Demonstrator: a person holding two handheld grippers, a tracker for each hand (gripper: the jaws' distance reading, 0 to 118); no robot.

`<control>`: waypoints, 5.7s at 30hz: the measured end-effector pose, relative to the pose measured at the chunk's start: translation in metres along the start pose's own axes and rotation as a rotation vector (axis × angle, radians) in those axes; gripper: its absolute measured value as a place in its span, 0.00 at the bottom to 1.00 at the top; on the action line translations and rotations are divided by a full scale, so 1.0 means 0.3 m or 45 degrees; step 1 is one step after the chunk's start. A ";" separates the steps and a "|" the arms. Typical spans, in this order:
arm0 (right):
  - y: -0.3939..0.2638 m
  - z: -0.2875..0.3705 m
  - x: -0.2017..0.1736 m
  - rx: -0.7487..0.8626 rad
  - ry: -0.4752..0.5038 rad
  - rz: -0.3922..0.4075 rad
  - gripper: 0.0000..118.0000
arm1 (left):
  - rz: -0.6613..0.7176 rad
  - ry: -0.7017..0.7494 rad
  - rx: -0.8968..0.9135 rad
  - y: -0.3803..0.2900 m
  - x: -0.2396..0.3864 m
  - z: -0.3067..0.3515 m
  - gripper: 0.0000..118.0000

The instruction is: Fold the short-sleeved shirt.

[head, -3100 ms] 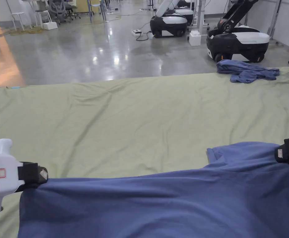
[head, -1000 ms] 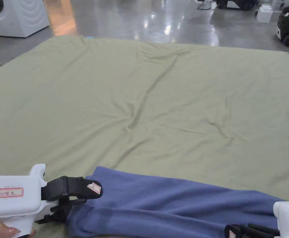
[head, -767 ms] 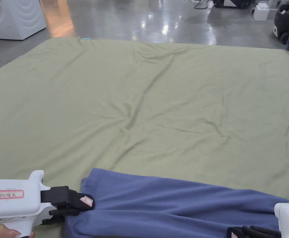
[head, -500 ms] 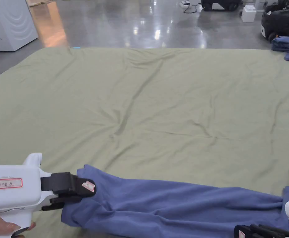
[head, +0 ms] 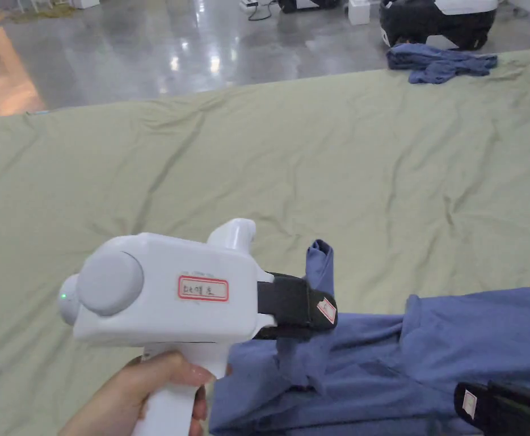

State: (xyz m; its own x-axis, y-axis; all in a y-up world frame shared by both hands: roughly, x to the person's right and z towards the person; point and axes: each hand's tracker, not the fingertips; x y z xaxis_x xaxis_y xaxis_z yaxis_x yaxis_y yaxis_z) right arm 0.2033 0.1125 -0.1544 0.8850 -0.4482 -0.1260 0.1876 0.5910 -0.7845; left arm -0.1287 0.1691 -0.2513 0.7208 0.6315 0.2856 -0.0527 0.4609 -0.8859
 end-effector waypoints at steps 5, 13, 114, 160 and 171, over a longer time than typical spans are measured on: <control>-0.028 0.045 0.074 0.027 -0.045 -0.072 0.08 | -0.045 0.055 -0.131 0.006 0.006 -0.237 0.80; -0.050 0.075 0.116 0.048 -0.062 -0.145 0.08 | 0.087 0.094 0.061 -0.019 -0.038 -0.097 0.82; -0.084 0.117 0.222 0.057 -0.133 -0.208 0.08 | 0.036 0.170 -0.064 -0.076 0.019 -0.022 0.80; 0.096 -0.320 -0.333 -0.202 -0.046 0.465 0.07 | 0.627 -0.049 0.299 -0.326 -0.467 0.312 0.79; 0.089 -0.364 -0.283 -0.254 -0.032 0.400 0.07 | 0.755 -0.238 0.123 -0.286 -0.563 0.101 0.79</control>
State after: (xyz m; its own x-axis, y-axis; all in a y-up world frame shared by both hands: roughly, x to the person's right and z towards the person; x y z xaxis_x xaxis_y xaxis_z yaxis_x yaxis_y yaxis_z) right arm 0.0865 0.0931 -0.2308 0.8967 -0.2476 -0.3669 -0.1797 0.5538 -0.8130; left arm -0.2669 0.0417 -0.2126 0.4170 0.8915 -0.1773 -0.4751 0.0475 -0.8787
